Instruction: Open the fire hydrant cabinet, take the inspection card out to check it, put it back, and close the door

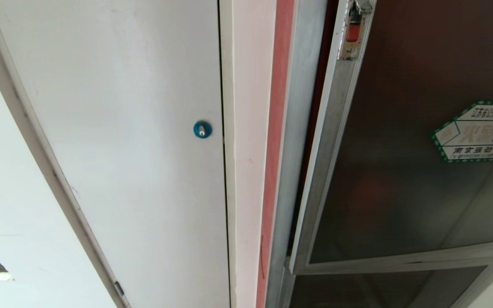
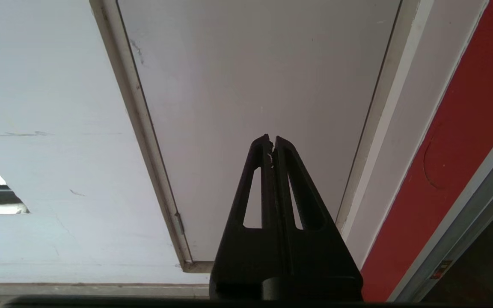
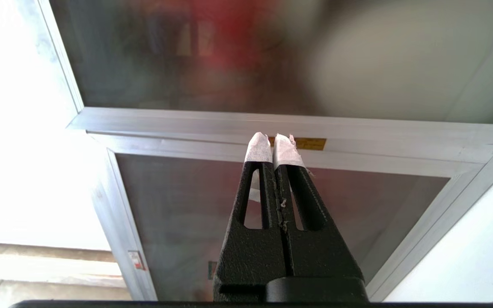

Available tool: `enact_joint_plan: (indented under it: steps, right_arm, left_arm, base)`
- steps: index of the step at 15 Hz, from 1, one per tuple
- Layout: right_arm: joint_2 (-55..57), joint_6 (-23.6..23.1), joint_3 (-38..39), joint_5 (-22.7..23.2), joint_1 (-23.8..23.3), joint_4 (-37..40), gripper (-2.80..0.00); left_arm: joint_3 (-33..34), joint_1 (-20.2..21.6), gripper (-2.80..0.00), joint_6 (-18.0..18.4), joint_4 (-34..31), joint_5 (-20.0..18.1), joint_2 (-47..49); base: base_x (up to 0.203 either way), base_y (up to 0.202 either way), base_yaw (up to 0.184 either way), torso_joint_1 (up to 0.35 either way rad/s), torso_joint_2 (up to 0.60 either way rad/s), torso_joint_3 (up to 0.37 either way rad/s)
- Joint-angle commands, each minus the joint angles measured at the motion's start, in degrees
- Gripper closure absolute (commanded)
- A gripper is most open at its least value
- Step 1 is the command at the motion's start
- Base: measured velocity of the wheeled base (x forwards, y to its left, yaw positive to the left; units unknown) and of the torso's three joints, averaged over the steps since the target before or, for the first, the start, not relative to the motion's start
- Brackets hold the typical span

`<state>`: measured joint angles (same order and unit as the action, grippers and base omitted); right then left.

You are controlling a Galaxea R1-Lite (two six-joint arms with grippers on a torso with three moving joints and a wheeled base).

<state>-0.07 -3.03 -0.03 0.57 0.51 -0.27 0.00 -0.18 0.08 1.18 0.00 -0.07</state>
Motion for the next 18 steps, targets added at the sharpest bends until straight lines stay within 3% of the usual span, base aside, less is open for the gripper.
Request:
enact_joint_plan:
  steps: [1, 4, 10, 12, 15, 18]
  right_arm:
    - [0.1, 1.9, 0.1, 0.0, 0.0, -0.1, 0.00]
    - [0.1, 6.4, 0.2, -0.8, 0.0, -0.4, 0.00]
    - [0.1, 6.4, 0.2, -0.8, 0.0, -0.5, 0.00]
    - [0.1, 6.4, 0.2, -0.8, 0.0, -0.4, 0.00]
    - [0.1, 6.4, 0.2, -0.8, 0.0, -0.4, 0.00]
    - [0.1, 6.4, 0.2, -0.8, 0.0, -0.4, 0.00]
  left_arm:
    - [0.7, 0.0, 0.00, 0.0, 0.0, 0.0, 0.1]
    - [0.7, 0.0, 0.00, 0.1, 0.0, 0.0, 0.1]
    - [-1.9, 0.0, 0.00, 2.0, -0.1, -1.0, 0.2]
    - [-7.4, 0.0, 0.00, 1.1, -0.4, -5.5, 4.0]
    - [-16.8, 0.0, 0.00, -1.8, -0.2, -12.4, 18.9]
    - [-28.8, -0.3, 0.00, -4.9, -0.1, -22.0, 35.6]
  base:
    - [0.000, 0.000, 0.000, 0.000, 0.00, 0.000]
    - [0.000, 0.000, 0.000, 0.000, 0.00, 0.000]
    - [0.000, 0.000, 0.000, 0.000, 0.00, 0.000]
    - [0.000, 0.000, 0.000, 0.000, 0.00, 0.000]
    - [0.000, 0.000, 0.000, 0.000, 0.00, 0.000]
    - [0.000, 0.000, 0.000, 0.000, 0.00, 0.000]
